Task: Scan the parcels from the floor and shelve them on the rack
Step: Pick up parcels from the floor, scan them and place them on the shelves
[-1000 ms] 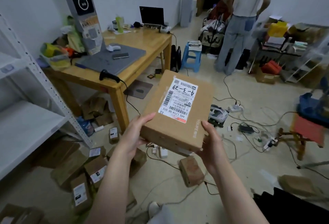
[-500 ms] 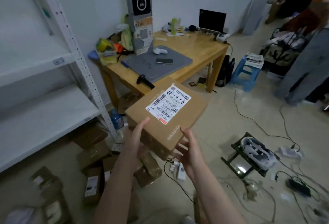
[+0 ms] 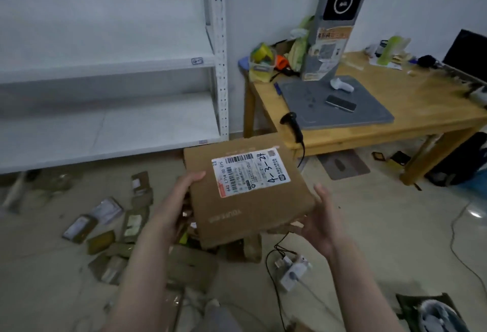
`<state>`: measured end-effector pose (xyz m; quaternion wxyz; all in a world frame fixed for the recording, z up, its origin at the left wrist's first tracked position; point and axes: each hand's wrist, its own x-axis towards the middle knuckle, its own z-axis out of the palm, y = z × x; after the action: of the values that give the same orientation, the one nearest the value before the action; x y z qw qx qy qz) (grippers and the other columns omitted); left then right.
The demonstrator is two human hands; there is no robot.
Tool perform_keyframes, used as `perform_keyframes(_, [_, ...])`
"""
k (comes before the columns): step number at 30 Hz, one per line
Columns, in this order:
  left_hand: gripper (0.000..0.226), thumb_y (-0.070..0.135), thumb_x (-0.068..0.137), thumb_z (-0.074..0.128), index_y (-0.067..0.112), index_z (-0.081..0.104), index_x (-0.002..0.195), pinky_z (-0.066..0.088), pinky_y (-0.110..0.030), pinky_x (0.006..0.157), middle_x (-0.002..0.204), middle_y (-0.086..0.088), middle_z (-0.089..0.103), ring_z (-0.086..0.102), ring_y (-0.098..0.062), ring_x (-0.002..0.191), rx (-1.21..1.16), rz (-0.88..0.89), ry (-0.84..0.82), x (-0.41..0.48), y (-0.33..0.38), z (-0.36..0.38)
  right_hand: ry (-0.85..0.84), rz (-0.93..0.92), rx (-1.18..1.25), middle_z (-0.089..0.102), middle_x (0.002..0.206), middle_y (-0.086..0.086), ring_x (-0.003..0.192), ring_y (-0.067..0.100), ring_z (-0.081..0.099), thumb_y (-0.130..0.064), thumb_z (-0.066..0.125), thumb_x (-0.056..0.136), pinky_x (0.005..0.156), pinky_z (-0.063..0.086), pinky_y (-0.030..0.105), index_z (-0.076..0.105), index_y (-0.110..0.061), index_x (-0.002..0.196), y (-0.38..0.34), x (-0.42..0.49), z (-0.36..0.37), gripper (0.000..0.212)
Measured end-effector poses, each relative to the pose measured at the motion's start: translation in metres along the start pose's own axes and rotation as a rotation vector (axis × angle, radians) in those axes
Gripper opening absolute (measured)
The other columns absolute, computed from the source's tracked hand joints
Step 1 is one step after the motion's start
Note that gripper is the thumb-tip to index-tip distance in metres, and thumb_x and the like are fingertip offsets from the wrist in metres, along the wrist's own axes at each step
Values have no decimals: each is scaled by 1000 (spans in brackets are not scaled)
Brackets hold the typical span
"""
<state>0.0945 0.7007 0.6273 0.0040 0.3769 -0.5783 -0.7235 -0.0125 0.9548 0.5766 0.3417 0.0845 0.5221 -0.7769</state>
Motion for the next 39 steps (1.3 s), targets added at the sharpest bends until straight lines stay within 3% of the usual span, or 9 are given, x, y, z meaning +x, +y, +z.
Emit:
perform_keyframes(3, [55, 67, 71, 70, 27, 69, 108, 50, -47, 99, 107, -8, 75, 66, -29, 105, 68, 37, -27, 6, 7, -12, -105, 76, -100, 64, 130, 17, 119, 41, 59, -67, 85, 43, 93, 49, 67, 57, -21, 135, 6, 13, 11, 107])
perform_keyframes(8, [80, 95, 54, 59, 29, 80, 94, 41, -56, 110, 118, -16, 70, 65, -35, 112, -38, 94, -83, 38, 19, -31, -24, 66, -33, 64, 129, 16, 117, 41, 60, -65, 76, 52, 77, 56, 56, 56, -26, 134, 17, 43, 44, 93])
perform_keyframes(12, [61, 76, 82, 51, 26, 78, 102, 51, -46, 97, 108, -8, 77, 69, -28, 105, -246, 55, 36, 75, 19, -25, 117, 66, -5, 67, 123, 12, 114, 37, 61, -67, 75, 52, 92, 53, 60, 61, -29, 125, 31, 65, 79, 84])
perform_keyframes(16, [106, 83, 43, 79, 33, 58, 135, 51, -56, 98, 127, -3, 68, 62, -29, 115, -384, -55, 70, 100, 7, -6, 232, 2, 28, 67, 116, 11, 109, 34, 61, -58, 75, 63, 101, 48, 56, 64, -29, 112, 39, 86, 117, 58])
perform_keyframes(19, [111, 60, 44, 87, 26, 49, 142, 52, -51, 98, 129, -2, 65, 61, -26, 115, -403, -102, -5, 102, 2, 8, 199, -54, 131, 71, 113, 10, 111, 36, 62, -52, 70, 76, 99, 48, 62, 68, -31, 109, 53, 95, 141, 40])
perform_keyframes(25, [109, 43, 52, 86, 20, 39, 147, 52, -51, 99, 127, -6, 62, 62, -25, 110, -441, -77, 105, 114, 0, -9, 79, 36, -33, 71, 115, 7, 111, 33, 63, -59, 71, 62, 104, 43, 63, 61, -29, 121, 74, 112, 157, 67])
perform_keyframes(28, [97, 32, 67, 87, 18, 35, 148, 52, -52, 99, 129, -5, 58, 60, -19, 103, -423, -31, 206, 124, -2, -22, -2, 101, -75, 68, 117, 5, 112, 31, 62, -57, 69, 76, 106, 43, 58, 57, -28, 122, 74, 125, 157, 56])
perform_keyframes(34, [120, 55, 44, 92, 23, 37, 146, 53, -47, 87, 137, -1, 56, 55, -25, 119, -407, -67, 272, 137, 3, -45, 168, 74, -92, 69, 117, 6, 109, 26, 65, -52, 61, 89, 98, 51, 48, 64, -20, 121, 75, 169, 151, 45])
perform_keyframes(39, [132, 64, 34, 93, 27, 38, 148, 53, -53, 97, 135, 3, 58, 56, -23, 120, -376, -52, 274, 147, 1, -39, 386, -2, -47, 68, 116, 7, 107, 25, 67, -43, 70, 87, 96, 54, 45, 63, -19, 117, 61, 207, 115, 39])
